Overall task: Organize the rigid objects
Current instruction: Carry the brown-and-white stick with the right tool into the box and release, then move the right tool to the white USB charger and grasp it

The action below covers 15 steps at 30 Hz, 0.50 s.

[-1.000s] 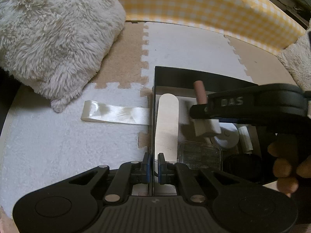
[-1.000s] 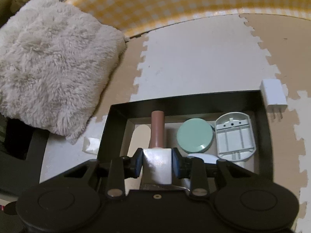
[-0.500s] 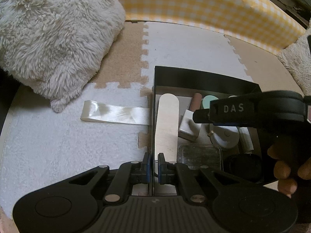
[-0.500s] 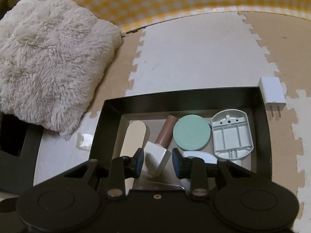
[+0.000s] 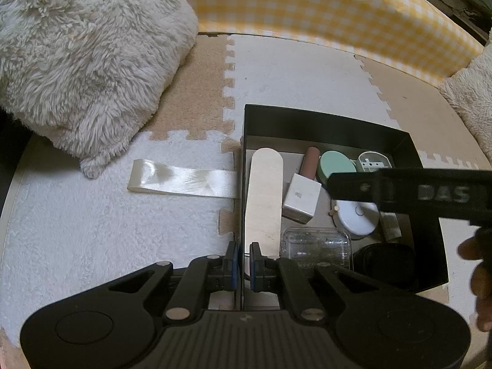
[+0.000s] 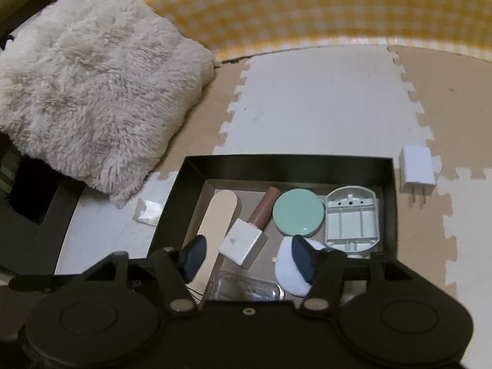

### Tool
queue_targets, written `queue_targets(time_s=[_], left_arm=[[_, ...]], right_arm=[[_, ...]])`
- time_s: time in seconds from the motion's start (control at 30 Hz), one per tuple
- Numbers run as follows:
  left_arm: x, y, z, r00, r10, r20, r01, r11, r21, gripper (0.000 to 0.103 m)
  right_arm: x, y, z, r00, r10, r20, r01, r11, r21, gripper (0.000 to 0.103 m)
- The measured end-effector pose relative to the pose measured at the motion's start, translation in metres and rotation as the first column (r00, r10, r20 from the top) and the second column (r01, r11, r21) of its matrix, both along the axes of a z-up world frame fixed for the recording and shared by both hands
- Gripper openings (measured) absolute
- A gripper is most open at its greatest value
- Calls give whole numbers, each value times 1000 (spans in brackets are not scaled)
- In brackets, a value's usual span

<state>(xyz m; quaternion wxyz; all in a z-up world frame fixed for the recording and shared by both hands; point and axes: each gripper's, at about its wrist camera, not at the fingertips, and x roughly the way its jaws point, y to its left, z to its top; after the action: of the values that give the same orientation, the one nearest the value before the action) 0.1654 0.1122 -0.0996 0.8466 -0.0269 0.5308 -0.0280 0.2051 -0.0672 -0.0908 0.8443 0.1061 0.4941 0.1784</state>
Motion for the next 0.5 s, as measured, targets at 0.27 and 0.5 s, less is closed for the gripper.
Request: queue_targets(time_s=[0.27,0.5], left_arm=[[0,0,1,1000,-8,0,8,1000,6,6],[1,-2,1,1000,-27,3,27,999,27,5]], right_arm=[[-11,-23,29,995,23,95,-22,1000,-11,85],[-19,-57,59,972,24,236,-9,998,-65,102]])
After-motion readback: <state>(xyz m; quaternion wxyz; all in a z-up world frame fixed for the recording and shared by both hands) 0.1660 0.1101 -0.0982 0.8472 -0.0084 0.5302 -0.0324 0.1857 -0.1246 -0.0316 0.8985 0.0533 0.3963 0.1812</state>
